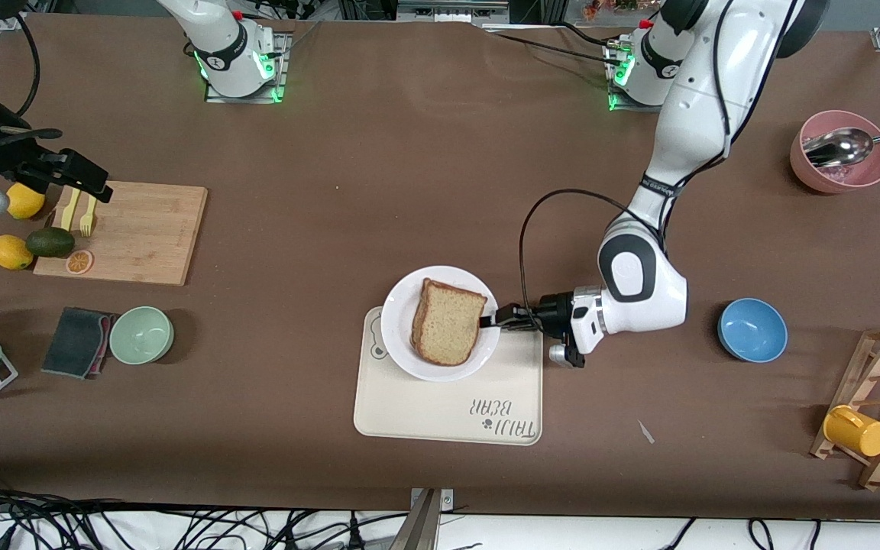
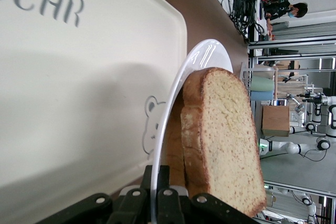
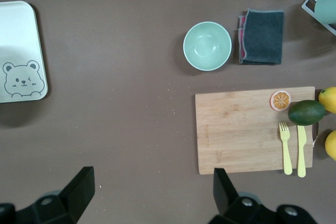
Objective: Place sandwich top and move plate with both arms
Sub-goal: 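Slide the white plate with the left gripper onto the bear tray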
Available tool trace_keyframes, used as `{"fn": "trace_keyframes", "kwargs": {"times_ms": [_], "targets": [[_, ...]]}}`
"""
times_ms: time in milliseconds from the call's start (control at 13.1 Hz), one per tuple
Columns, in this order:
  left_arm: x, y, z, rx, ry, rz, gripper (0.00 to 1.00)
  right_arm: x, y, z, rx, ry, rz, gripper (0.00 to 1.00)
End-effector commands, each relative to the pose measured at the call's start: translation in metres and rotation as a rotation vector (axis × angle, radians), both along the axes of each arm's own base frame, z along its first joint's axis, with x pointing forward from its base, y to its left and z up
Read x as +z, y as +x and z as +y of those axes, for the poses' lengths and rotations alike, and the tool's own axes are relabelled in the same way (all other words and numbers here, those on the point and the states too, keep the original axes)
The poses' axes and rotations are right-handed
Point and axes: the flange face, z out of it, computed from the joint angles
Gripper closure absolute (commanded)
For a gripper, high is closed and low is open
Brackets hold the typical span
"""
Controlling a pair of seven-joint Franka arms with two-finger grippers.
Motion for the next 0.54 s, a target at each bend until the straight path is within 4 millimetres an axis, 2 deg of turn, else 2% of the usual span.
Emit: {"fn": "trace_keyframes", "kwargs": {"times_ms": [0, 153, 229, 382, 459], "targets": [[-0.017, 0.034, 0.009, 0.045, -0.014, -0.031, 1.0, -0.011, 0.017, -0.005, -0.011, 0.006, 0.015, 0.0], [-0.022, 0.044, 0.021, 0.063, -0.002, -0.042, 1.0, -0.017, 0.022, -0.01, -0.028, 0.007, 0.021, 0.0], [-0.029, 0.045, 0.022, 0.061, 0.002, -0.048, 1.0, -0.027, 0.028, -0.013, -0.039, 0.012, 0.035, 0.0], [-0.042, 0.043, 0.017, 0.057, 0.009, -0.044, 1.0, -0.033, 0.039, -0.006, -0.026, -0.001, 0.008, 0.0], [-0.046, 0.042, 0.016, 0.058, 0.013, -0.043, 1.0, -0.033, 0.041, -0.009, -0.029, -0.014, -0.006, 0.0]]}}
